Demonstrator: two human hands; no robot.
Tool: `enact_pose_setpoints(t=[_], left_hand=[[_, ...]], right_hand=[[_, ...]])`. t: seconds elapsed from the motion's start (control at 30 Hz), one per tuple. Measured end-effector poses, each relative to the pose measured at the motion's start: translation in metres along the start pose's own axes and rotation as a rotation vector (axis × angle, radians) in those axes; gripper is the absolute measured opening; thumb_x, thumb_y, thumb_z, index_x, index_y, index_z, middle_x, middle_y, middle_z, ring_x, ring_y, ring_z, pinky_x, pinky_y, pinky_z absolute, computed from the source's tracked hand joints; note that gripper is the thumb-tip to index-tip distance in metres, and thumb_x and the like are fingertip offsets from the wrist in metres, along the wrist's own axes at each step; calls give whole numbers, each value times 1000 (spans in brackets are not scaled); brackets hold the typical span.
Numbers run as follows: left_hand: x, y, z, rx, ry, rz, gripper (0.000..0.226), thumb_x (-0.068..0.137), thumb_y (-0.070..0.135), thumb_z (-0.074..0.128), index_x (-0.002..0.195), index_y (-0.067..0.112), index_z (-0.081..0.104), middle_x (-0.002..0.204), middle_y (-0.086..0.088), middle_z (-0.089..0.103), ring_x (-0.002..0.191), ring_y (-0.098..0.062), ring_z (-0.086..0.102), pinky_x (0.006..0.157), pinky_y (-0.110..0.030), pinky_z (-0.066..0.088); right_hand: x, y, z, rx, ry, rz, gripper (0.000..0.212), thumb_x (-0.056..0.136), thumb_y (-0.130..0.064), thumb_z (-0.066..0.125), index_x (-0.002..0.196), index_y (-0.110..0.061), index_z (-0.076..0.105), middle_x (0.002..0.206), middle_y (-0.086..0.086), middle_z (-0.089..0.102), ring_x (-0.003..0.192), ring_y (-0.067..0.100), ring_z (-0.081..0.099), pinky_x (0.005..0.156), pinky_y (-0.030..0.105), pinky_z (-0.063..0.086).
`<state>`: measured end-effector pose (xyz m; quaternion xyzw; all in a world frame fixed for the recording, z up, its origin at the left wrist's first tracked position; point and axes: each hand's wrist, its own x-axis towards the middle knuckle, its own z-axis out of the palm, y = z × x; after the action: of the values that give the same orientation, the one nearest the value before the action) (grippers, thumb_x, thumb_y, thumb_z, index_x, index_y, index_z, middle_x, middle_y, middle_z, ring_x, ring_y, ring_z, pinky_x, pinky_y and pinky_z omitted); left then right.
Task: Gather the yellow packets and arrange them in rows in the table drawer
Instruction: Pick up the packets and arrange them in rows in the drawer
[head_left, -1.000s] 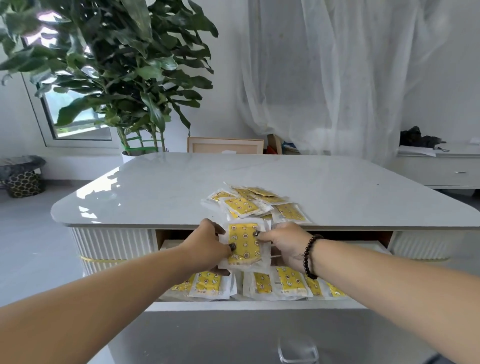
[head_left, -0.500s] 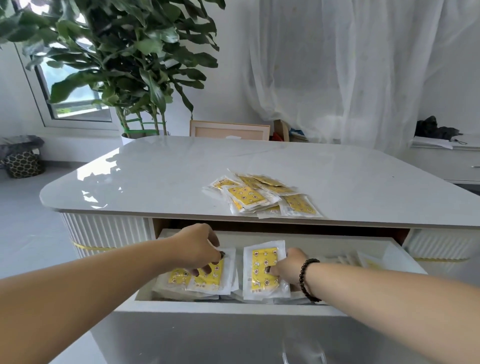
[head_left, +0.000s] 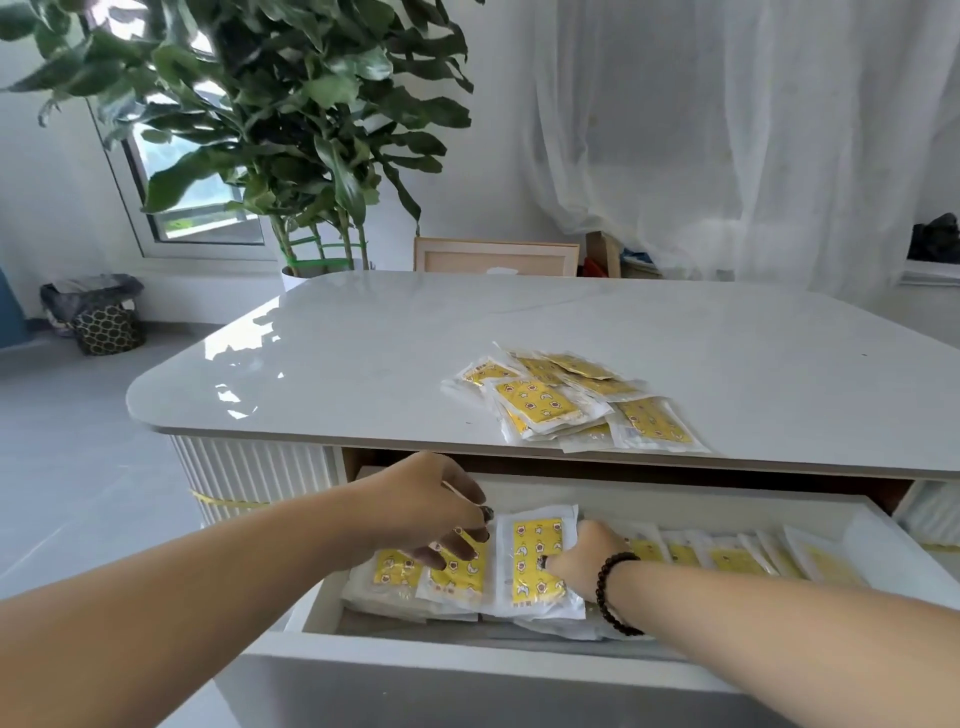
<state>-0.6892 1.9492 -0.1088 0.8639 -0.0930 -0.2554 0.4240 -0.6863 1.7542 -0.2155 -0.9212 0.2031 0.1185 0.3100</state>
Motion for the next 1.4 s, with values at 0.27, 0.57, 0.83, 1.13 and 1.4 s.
enact_pose_setpoints(t=[0.27,0.57,0.83,1.13,1.4], left_hand=[[-6,-9,-3,-64,-39,-47,13,91,13,60,103,17,62,95,-4,76,86,-18,74,76,-32,60],[-14,7,4,-92,-58,21,16,91,12,59,106,14,63,103,-6,74,93,-19,72,76,-30,58],[-20,15,7,-5,51,78,18,91,12,57,108,15,61,101,-3,72,93,-17,71,72,-26,57],[-24,36,5,-3,250,153,19,90,11,55,109,14,58,100,-5,72,88,-16,72,72,-29,57],[18,76,12,-61,412,114,8,90,10,55,86,16,50,97,-6,60,82,-24,66,71,-30,53]], right_hand=[[-1,6,7,-6,180,-72,55,83,-30,72,122,-7,40,116,8,55,92,19,52,67,20,39],[-13,-3,3,-150,198,-188,25,87,-17,64,111,-17,57,128,3,40,110,17,53,95,22,44],[-45,-10,-35,-242,134,-310,21,88,-10,48,93,-15,67,118,0,56,100,12,57,86,21,47],[-70,-20,-117,-196,361,-324,20,86,-11,53,72,-18,65,89,-1,66,83,14,62,70,23,52],[-60,-24,-153,193,520,-136,24,82,-6,51,98,0,68,100,14,69,80,26,62,70,27,53]])
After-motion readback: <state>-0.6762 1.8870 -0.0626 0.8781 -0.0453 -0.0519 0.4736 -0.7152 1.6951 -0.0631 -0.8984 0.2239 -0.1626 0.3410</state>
